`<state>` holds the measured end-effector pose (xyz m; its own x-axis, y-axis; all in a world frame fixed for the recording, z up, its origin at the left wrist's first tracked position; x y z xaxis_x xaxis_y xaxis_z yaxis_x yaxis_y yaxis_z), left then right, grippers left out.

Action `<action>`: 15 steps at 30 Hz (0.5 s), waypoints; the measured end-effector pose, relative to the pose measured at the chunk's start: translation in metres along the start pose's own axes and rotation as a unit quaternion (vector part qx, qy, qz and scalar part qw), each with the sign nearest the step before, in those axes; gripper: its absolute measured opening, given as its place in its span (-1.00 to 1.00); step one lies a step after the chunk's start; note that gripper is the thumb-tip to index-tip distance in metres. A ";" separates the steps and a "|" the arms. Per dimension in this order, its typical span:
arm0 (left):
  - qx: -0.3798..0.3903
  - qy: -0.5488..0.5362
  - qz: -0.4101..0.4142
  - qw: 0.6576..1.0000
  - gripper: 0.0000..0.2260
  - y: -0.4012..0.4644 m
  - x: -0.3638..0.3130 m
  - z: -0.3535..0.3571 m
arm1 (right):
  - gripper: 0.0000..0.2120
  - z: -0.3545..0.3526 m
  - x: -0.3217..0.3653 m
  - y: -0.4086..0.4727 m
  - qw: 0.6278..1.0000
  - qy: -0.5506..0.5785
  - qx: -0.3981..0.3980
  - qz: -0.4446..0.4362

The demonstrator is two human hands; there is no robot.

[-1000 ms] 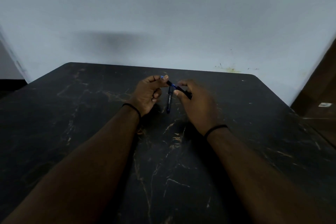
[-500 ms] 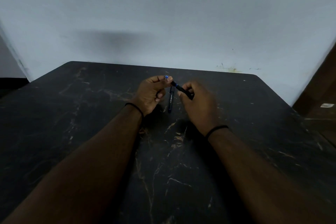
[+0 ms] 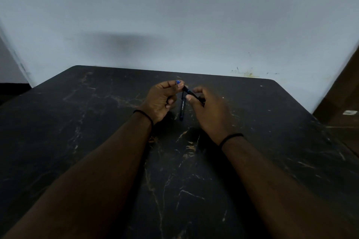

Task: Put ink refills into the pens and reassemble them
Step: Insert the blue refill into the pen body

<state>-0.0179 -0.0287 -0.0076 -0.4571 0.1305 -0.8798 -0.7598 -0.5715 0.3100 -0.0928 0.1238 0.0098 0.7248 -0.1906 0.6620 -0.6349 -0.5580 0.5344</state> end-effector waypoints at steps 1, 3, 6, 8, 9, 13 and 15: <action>0.000 -0.002 -0.001 1.000 -0.83 0.000 0.000 0.000 | -0.77 0.000 -0.001 0.000 1.000 0.017 -0.005 0.011; -0.003 -0.003 -0.003 1.000 -0.84 0.000 0.000 -0.001 | -0.66 0.000 -0.002 -0.001 0.999 0.029 -0.017 0.012; -0.010 0.000 -0.005 1.000 -0.91 -0.001 -0.001 0.001 | -0.73 0.000 -0.005 -0.001 0.999 0.031 -0.020 0.021; -0.016 0.002 -0.009 1.000 -0.93 -0.001 -0.002 0.001 | -0.84 0.000 -0.007 -0.001 0.999 0.028 -0.014 0.029; -0.021 0.000 -0.009 1.000 -0.93 -0.001 -0.002 0.001 | -0.88 0.000 -0.007 -0.001 0.999 0.022 -0.006 0.027; -0.032 -0.004 -0.009 0.999 -0.92 -0.001 -0.002 0.002 | -0.82 0.001 -0.004 -0.001 1.000 -0.014 0.001 -0.005; -0.026 0.001 -0.010 1.000 -0.92 -0.002 -0.002 0.002 | -0.86 0.002 -0.004 0.000 1.000 0.003 -0.004 0.004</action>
<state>-0.0164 -0.0268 -0.0056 -0.4421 0.1410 -0.8858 -0.7430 -0.6107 0.2737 -0.0957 0.1229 0.0060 0.7183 -0.1899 0.6694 -0.6424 -0.5504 0.5332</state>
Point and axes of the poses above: each hand's wrist, its own y-axis towards the middle knuckle, its own z-axis out of the palm, x = y × z, the point moved 5 cm from there along y, towards the middle knuckle, and after that the axes turned 5 degrees about z, right-handed, at the moved point
